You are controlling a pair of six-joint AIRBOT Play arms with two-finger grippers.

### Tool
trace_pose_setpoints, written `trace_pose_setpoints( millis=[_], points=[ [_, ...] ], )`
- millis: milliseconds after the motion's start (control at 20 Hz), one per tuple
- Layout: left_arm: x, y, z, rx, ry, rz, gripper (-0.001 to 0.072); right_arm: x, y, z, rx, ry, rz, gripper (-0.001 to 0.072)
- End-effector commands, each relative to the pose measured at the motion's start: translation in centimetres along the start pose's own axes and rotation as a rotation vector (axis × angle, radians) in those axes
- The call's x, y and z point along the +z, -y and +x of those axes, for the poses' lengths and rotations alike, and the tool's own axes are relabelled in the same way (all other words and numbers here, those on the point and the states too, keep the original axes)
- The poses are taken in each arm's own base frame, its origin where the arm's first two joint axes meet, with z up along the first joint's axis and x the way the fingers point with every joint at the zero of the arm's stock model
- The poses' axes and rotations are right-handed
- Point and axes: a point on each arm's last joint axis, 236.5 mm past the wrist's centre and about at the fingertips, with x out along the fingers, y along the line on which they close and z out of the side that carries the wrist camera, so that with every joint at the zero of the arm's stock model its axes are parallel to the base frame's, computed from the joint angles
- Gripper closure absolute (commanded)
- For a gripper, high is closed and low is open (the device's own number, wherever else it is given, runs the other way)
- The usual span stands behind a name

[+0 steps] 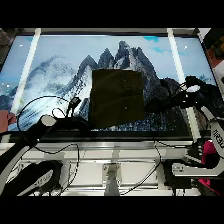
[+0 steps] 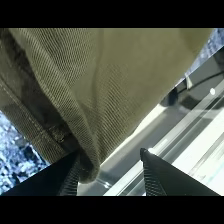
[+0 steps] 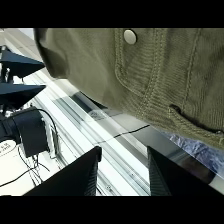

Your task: Fold the clothes and pants, and hang the long-sleeved shirts on hangers.

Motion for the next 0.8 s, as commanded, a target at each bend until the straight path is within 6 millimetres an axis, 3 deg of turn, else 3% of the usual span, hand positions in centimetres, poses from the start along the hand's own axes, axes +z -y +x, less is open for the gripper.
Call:
trace_pose_setpoints(
  millis=[0,250,300,350,400,450,600,750],
  points=[
    [-1.1,-0.9,1.2,0.005,-0.040,-0.034,0.0288,0.4,-0.6,0.0,0.027,0.016,0.004,0.0361],
    [-0.5,-0.7,2.2,-0.034,-0.008,-0.163,0.0292,0.6,-0.9,0.0,0.039,0.026,0.006,0.0361],
    [-0.3,-0.7,2.3,-0.033,-0.002,-0.173,0.0330,0.7,-0.8,0.0,0.037,0.030,0.006,0.0361],
    [-0.4,-0.8,2.3,-0.031,-0.003,-0.172,0.0465,0.7,-0.8,0.0,0.036,0.030,0.006,0.0361],
    [-0.3,-0.8,2.3,-0.031,-0.003,-0.172,0.0645,0.8,-0.8,0.0,0.034,0.032,0.006,0.0361],
    [-0.3,-0.8,2.3,-0.031,-0.002,-0.168,0.0692,0.8,-0.6,0.0,0.029,0.033,0.005,0.0361],
    [0.4,-0.5,1.9,-0.035,0.016,-0.156,0.0692,-0.5,2.2,-0.1,-0.090,-0.022,0.026,0.0361],
    [3.0,0.4,0.3,-0.040,0.085,-0.103,0.0692,-0.4,4.1,-0.1,-0.161,-0.017,0.035,0.0361]
  ],
)
